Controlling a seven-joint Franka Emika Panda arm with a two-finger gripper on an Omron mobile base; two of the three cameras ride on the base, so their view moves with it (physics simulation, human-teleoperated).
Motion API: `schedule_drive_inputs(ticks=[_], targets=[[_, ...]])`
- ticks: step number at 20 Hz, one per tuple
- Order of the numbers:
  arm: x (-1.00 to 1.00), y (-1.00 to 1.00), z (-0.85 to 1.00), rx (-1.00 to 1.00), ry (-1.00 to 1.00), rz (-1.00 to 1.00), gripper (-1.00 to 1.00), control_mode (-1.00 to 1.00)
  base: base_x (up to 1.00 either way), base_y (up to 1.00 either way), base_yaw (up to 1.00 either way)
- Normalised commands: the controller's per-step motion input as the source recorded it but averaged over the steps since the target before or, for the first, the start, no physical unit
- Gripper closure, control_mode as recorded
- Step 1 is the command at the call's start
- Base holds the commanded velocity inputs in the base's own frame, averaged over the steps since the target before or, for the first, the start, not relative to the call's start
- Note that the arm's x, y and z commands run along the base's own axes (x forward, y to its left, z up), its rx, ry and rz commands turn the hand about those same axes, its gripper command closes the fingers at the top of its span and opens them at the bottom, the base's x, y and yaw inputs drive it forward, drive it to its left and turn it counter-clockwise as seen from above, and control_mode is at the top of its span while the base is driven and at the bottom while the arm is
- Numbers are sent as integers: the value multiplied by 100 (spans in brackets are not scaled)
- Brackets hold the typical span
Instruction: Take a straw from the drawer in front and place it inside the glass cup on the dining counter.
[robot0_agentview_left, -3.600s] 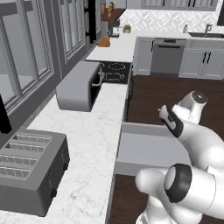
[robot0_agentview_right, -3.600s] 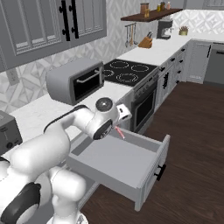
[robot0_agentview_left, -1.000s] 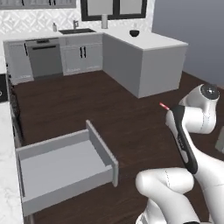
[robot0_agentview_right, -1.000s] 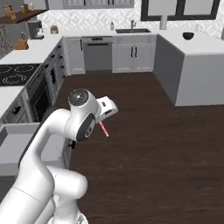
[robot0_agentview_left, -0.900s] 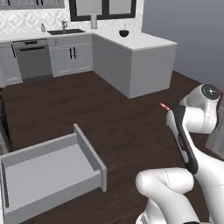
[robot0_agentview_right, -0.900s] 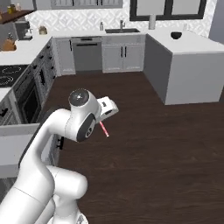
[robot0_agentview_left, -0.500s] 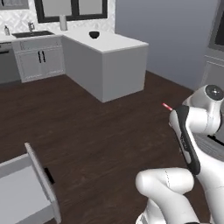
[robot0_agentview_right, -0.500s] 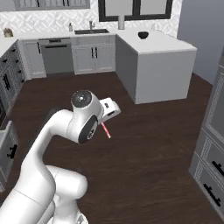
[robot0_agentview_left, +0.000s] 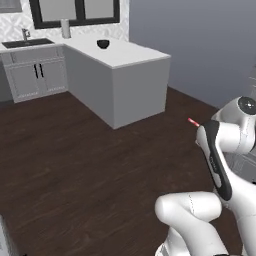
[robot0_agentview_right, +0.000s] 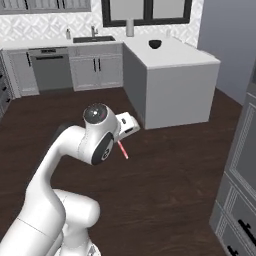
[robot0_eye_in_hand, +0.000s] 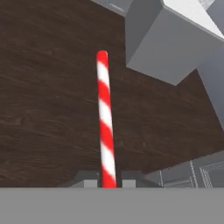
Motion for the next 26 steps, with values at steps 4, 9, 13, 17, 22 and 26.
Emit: schedule_drive_inputs(ticks=[4,9,13,17,22,26], targets=[[0,0,0,0,0,0,100,100,100,-40,0],[0,0,0,0,0,0,100,100,100,-42,0],[0,0,0,0,0,0,100,100,100,-29,0],[0,0,0,0,0,0,100,100,100,-9,0],[0,0,0,0,0,0,100,100,100,-9,0],[0,0,0,0,0,0,100,100,100,-40,0]])
